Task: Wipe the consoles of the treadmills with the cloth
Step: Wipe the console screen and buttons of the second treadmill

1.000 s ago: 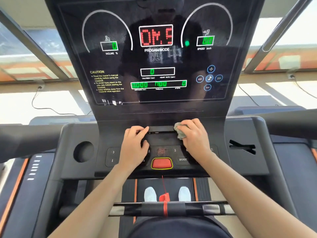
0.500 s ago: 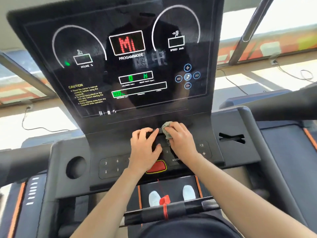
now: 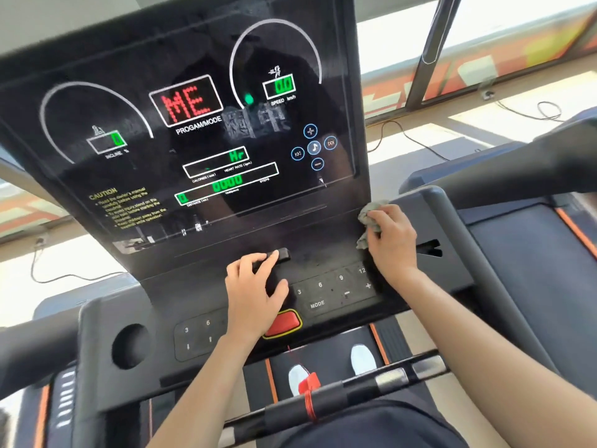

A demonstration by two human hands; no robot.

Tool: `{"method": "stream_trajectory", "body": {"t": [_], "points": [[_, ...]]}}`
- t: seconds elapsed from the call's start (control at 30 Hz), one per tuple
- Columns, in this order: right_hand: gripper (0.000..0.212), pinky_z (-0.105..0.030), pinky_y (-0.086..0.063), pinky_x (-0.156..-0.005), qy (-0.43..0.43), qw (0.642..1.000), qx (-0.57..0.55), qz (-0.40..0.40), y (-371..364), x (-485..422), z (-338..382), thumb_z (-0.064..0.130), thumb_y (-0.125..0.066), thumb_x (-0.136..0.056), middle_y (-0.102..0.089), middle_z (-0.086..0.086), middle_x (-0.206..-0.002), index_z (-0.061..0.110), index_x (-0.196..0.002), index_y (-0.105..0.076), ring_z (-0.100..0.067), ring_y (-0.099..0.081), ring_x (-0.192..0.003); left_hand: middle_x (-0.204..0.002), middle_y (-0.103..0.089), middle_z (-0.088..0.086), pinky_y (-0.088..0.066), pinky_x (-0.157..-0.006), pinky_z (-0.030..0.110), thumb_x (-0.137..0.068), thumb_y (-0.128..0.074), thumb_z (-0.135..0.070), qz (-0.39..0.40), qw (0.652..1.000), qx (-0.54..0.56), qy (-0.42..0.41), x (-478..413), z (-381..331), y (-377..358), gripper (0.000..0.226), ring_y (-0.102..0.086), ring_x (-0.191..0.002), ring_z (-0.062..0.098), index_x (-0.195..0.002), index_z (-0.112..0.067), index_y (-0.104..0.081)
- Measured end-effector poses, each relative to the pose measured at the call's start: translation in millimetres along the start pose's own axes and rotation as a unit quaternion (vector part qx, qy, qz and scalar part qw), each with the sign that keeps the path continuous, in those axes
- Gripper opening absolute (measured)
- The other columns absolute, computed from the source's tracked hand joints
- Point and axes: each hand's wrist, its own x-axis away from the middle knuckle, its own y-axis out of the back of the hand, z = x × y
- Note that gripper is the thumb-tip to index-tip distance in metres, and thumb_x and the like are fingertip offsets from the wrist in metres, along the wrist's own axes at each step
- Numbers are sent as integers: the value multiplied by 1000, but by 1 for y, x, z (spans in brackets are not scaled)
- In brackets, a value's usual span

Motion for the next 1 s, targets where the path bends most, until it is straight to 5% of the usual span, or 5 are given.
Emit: {"method": "stream_trajectory", "body": {"t": [0.3,0.47,0.63,0.83,1.0], "points": [[8,-40,-50,-72,238,960,17,147,-39,53,56,18,-68,-89,-65,4,-105,18,-89,-76,-24,-54,-93,-124,-51,-10,-29,-99,33,-85,-61,-42,8,1000,-19,-3,-1,4,-1,52,-37,-119,20,-137,-34,-61],[15,-40,-46,-77,186,976,56,97,-12,39,21,13,-75,-83,-66,6,-95,19,-96,-68,-26,-56,-92,-123,-51,-9,-31,-97,34,-80,-78,-26,-5,999,-27,-18,-5,9,-1,56,-39,-115,21,-134,-32,-63],[69,-45,-51,-69,130,978,100,127,7,32,10,-1,-69,-81,-60,-8,-112,20,-144,-49,-33,-50,-89,-124,-52,-8,-31,-97,33,-78,-81,-23,-4,999,-34,-19,-2,10,-4,62,-39,-115,22,-135,-32,-62],[40,-43,-56,-75,202,956,82,198,-16,30,31,-8,-73,-76,-52,-8,-123,10,-111,-70,-27,-49,-95,-126,-53,-8,-37,-97,36,-80,-81,-25,7,998,-51,-29,-3,12,0,61,-41,-116,21,-138,-32,-60],[29,-31,-53,-78,353,902,46,245,-36,30,56,4,-82,-71,-65,0,-100,16,-96,-75,-19,-51,-83,-125,-54,-7,-44,-98,40,-81,-80,-25,13,997,-56,-47,-7,20,5,59,-43,-116,21,-136,-33,-61]]}}
